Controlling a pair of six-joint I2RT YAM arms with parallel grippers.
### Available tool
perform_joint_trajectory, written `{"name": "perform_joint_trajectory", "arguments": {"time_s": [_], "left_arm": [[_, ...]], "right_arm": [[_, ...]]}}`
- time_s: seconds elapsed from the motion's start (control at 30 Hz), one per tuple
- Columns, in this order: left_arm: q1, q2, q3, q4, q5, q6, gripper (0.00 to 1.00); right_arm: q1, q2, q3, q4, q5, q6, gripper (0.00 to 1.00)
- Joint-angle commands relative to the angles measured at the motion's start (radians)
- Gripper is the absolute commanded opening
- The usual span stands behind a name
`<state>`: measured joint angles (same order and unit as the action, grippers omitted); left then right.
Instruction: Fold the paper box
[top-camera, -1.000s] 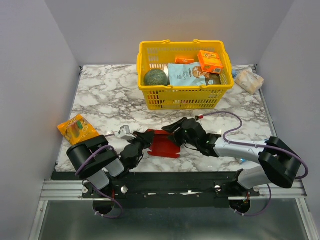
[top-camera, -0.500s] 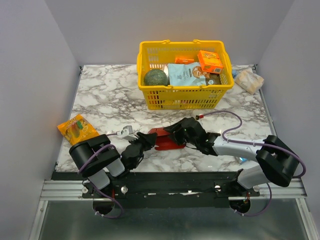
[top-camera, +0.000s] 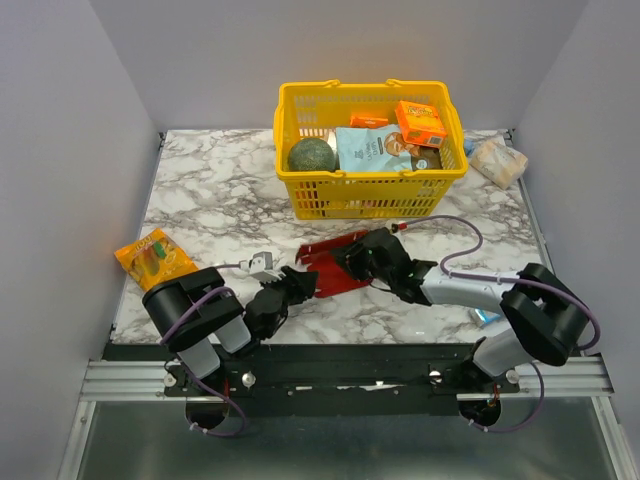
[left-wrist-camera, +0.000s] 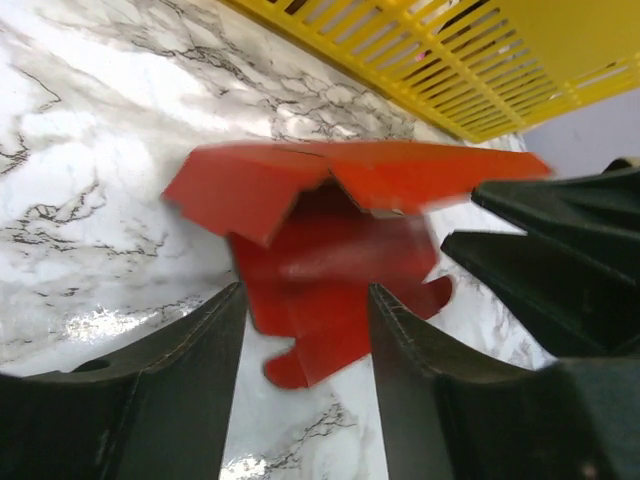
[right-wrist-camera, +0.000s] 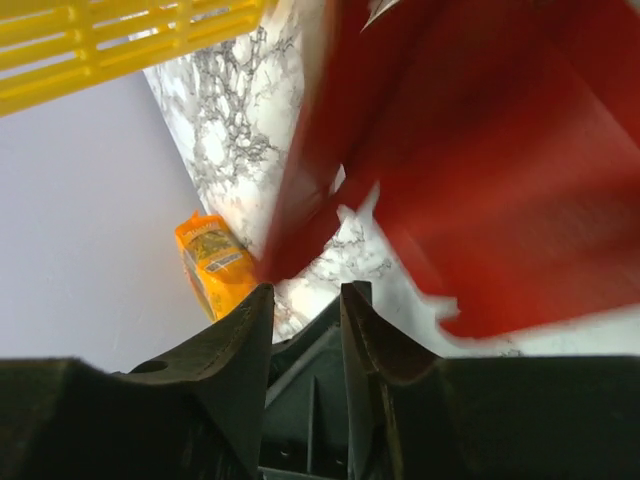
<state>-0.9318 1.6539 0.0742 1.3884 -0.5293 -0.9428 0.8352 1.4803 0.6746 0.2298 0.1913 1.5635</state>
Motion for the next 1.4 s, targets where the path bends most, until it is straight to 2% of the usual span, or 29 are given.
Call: {"name": "perform_joint_trajectory", "arguments": {"time_s": [0.0,0.07,0.13,0.27,0.37,0.4,0.43,0.47,0.5,0.53,0.57,0.63,0.7,0.77,0.87,1.0,1.13,1.37], "left_arm": [[0.004,0.018,0.013,0.299,0.043,0.073,0.7],[0.011,0.012,0.015,0.299,0.058,0.087,0.78],[0.016,0.004,0.013,0.299,0.069,0.114,0.81],[0.042,-0.02,-0.027,0.301,0.071,0.124,0.82],[0.132,-0.098,-0.106,0.294,0.092,0.143,0.82],[0.171,-0.158,-0.122,0.269,0.186,0.156,0.82],[0.274,-0.195,-0.114,0.217,0.248,0.154,0.82],[0.315,-0.235,-0.093,0.02,0.318,0.153,0.82],[0.345,-0.279,-0.003,-0.118,0.418,0.176,0.82],[0.366,-0.355,0.053,-0.269,0.445,0.211,0.82],[0.37,-0.383,0.108,-0.51,0.453,0.27,0.82],[0.384,-0.411,0.199,-0.606,0.483,0.381,0.82],[0.454,-0.402,0.237,-0.617,0.567,0.415,0.78],[0.499,-0.349,0.28,-0.658,0.714,0.436,0.75],[0.524,-0.264,0.351,-0.721,0.802,0.486,0.71],[0.554,-0.162,0.416,-0.727,0.916,0.489,0.7],[0.565,-0.06,0.463,-0.729,0.937,0.487,0.67],[0.567,-0.003,0.503,-0.769,0.833,0.478,0.66]], "right_arm": [[-0.022,0.038,0.023,0.089,-0.019,-0.049,0.4],[-0.028,0.049,0.031,0.112,-0.035,-0.057,0.39],[-0.033,0.063,0.039,0.129,-0.046,-0.068,0.39],[-0.05,0.064,0.034,0.138,-0.053,-0.068,0.38],[-0.054,0.0,0.025,0.071,0.016,-0.15,0.4],[-0.056,-0.024,0.023,0.039,0.043,-0.195,0.42],[-0.057,-0.046,0.019,0.013,0.084,-0.232,0.46],[-0.059,-0.084,0.016,0.006,0.102,-0.271,0.47],[-0.059,-0.103,0.016,-0.006,0.118,-0.342,0.49],[-0.059,-0.118,0.019,-0.044,0.134,-0.368,0.52],[-0.058,-0.15,0.019,-0.056,0.157,-0.391,0.53],[-0.059,-0.184,0.004,-0.072,0.177,-0.454,0.57],[-0.059,-0.234,-0.012,-0.073,0.18,-0.499,0.58],[-0.061,-0.267,-0.032,-0.073,0.171,-0.529,0.59],[-0.059,-0.34,-0.047,-0.089,0.154,-0.586,0.61],[-0.059,-0.435,-0.064,-0.11,0.134,-0.672,0.64],[-0.059,-0.526,-0.081,-0.139,0.112,-0.718,0.65],[-0.059,-0.635,-0.098,-0.202,0.102,-0.75,0.66]]}}
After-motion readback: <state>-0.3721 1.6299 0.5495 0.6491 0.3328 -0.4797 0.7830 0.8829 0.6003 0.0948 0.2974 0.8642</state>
